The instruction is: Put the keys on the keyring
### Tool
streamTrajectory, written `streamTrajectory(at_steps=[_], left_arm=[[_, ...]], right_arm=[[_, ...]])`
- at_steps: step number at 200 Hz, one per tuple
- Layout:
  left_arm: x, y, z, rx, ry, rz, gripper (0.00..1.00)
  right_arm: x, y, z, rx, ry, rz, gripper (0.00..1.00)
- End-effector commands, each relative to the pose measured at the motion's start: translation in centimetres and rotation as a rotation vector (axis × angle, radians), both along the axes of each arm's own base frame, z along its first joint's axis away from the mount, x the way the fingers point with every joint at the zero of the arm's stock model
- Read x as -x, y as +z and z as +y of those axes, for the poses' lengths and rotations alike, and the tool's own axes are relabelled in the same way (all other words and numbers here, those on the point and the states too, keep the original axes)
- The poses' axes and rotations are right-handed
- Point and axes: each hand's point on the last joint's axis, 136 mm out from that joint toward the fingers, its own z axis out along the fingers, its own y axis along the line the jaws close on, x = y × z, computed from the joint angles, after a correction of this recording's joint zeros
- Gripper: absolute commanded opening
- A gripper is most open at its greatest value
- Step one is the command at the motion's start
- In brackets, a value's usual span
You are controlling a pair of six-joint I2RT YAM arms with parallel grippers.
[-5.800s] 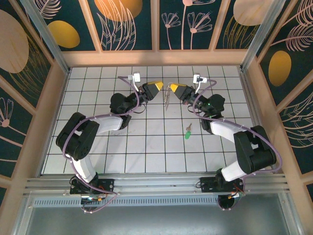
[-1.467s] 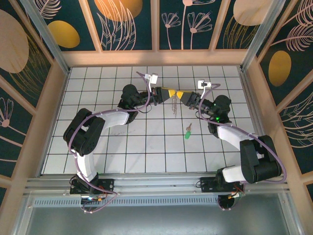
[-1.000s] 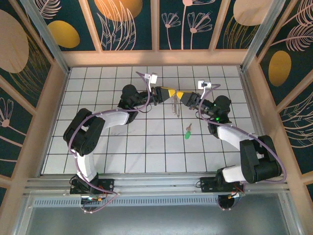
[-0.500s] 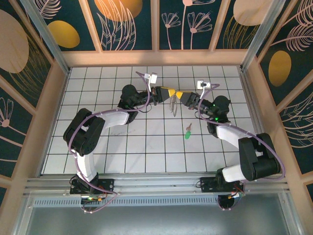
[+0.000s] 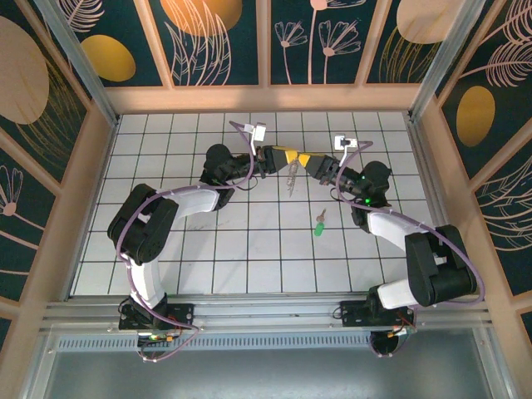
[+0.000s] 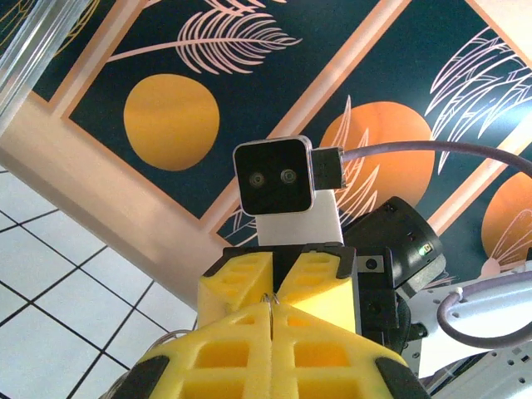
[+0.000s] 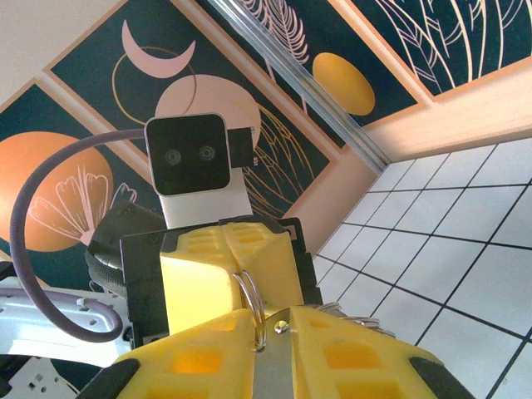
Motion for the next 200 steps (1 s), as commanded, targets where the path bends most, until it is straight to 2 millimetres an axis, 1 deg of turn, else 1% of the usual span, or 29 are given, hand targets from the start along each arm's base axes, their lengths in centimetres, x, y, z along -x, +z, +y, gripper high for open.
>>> streamTrajectory(at_steps=[1,59,114,159,172,182,200], left_arm=[[0.3,0.5,0.4,0.029,-0.007,-0.033,0.0],[0.3,0.3,0.3,0.03,-0.009,-0.024,0.0],[0.3,-0.1,0.2,0.024,-0.018,-0.022,0.0],[0.4,-0.5,0.2,0.019,-0.022,-0.015,0.0],[0.5,-0.3,0.1,0.02,-0.026,-0.017,0.0],[0.5,-0.4,0.0,0.019,-0.028,-0.017,0.0],[0.4,-0.4,0.0,0.019,-0.028,-0.013,0.0]], right_arm=[[-0.1,1.9,0.2,-0.025,0.003,-0.065,0.19],[-0.2,2.1,0.2,-0.028,0.002,-0.068,0.22],[-0.2,2.3,0.2,-0.03,0.003,-0.073,0.12],[-0.3,2.3,0.3,-0.036,0.004,-0.072,0.11],[-0.3,2.3,0.4,-0.036,0.009,-0.072,0.07],[-0.3,2.4,0.4,-0.039,0.014,-0.075,0.0],[-0.3,2.4,0.4,-0.047,0.014,-0.078,0.0]])
